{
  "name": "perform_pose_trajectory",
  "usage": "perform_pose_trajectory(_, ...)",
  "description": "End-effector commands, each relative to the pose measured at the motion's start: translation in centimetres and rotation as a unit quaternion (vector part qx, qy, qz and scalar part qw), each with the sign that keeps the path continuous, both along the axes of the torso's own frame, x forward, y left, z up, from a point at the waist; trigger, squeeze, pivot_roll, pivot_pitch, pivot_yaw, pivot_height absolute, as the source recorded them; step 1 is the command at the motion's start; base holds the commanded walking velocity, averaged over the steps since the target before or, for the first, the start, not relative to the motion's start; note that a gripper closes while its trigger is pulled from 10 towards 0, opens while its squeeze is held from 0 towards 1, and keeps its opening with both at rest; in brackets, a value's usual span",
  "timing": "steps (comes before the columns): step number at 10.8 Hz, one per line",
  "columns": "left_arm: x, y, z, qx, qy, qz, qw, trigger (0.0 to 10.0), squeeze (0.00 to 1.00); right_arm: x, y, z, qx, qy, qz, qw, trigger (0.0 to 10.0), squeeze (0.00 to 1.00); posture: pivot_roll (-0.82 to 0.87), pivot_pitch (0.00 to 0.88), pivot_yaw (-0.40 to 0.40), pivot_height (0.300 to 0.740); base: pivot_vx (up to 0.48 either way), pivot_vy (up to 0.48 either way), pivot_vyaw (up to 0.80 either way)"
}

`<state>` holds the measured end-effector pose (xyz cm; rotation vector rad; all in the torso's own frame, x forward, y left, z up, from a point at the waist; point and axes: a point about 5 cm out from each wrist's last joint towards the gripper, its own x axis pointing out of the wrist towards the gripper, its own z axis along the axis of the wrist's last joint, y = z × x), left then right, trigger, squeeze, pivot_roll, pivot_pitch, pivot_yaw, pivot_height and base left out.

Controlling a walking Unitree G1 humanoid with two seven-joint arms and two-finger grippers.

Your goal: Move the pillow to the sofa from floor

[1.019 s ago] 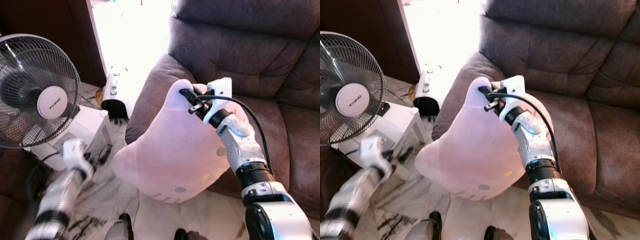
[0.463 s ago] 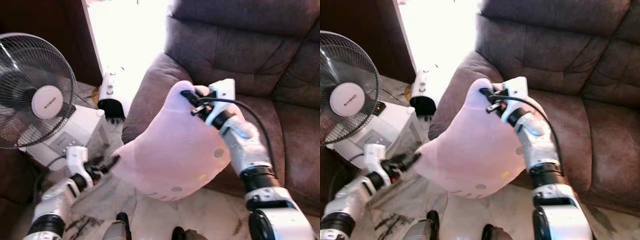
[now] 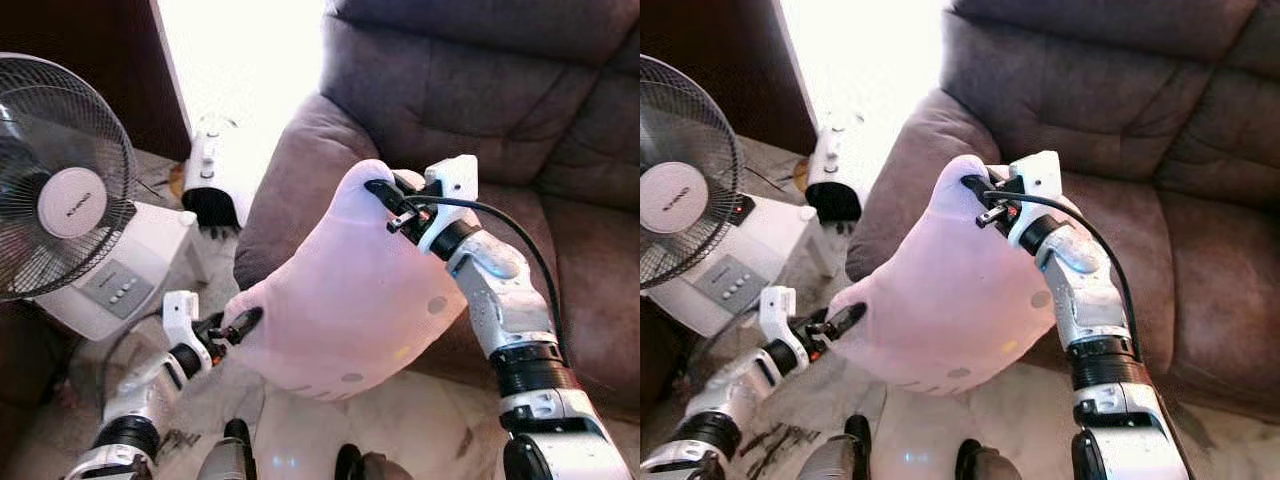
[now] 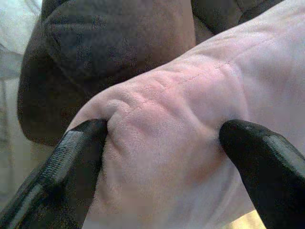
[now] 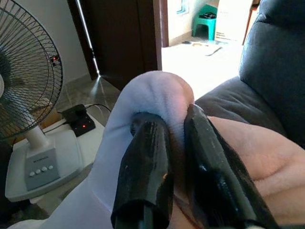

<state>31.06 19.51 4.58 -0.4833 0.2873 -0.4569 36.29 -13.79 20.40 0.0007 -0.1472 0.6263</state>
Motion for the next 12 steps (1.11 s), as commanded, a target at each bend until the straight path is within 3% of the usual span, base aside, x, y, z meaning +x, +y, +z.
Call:
perform_pose_trajectory(1,-0.4,-1.0,-0.9,-0.019,0.018,-0.009,1.000,10.0,0.00,-0.4,0.1,1.9,0.012,-0.039,0.006,0.999,10.0,0.00,-0.01,0.309,-0.108,0.740,0.000,0.000,0.00)
perform_pose_trajectory(2,-0.4,-1.2,-1.1,-0.002,0.019,-0.007,1.000,10.0,0.00,-0.6,-0.1,2.0,0.010,-0.037,0.004,0.999,10.0,0.00,-0.01,0.309,-0.110,0.740,0.000,0.000,0.00)
perform_pose_trajectory(3,-0.4,-1.2,-1.3,0.006,0.020,-0.004,1.000,9.3,0.00,-0.7,-0.4,2.0,0.007,-0.034,0.001,0.999,10.0,0.00,-0.01,0.304,-0.112,0.740,0.000,0.000,0.00)
perform_pose_trajectory(4,-0.5,-0.9,-1.1,-0.003,0.011,-0.004,1.000,0.0,0.00,-0.7,-0.4,1.9,0.006,-0.031,0.000,0.999,10.0,0.00,0.00,0.299,-0.112,0.740,0.000,0.000,0.00)
perform_pose_trajectory(7,-0.8,-0.2,-0.7,-0.031,-0.014,0.019,0.999,0.0,0.00,-0.6,-0.2,1.7,0.008,-0.026,0.000,1.000,10.0,0.00,0.01,0.282,-0.114,0.740,0.000,0.000,0.00)
perform_pose_trajectory(12,-2.2,0.0,-0.1,-0.048,-0.045,-0.001,0.998,0.0,0.00,-0.2,-0.3,1.7,0.009,-0.025,-0.006,1.000,10.0,0.00,0.03,0.280,-0.113,0.740,0.000,0.000,0.00)
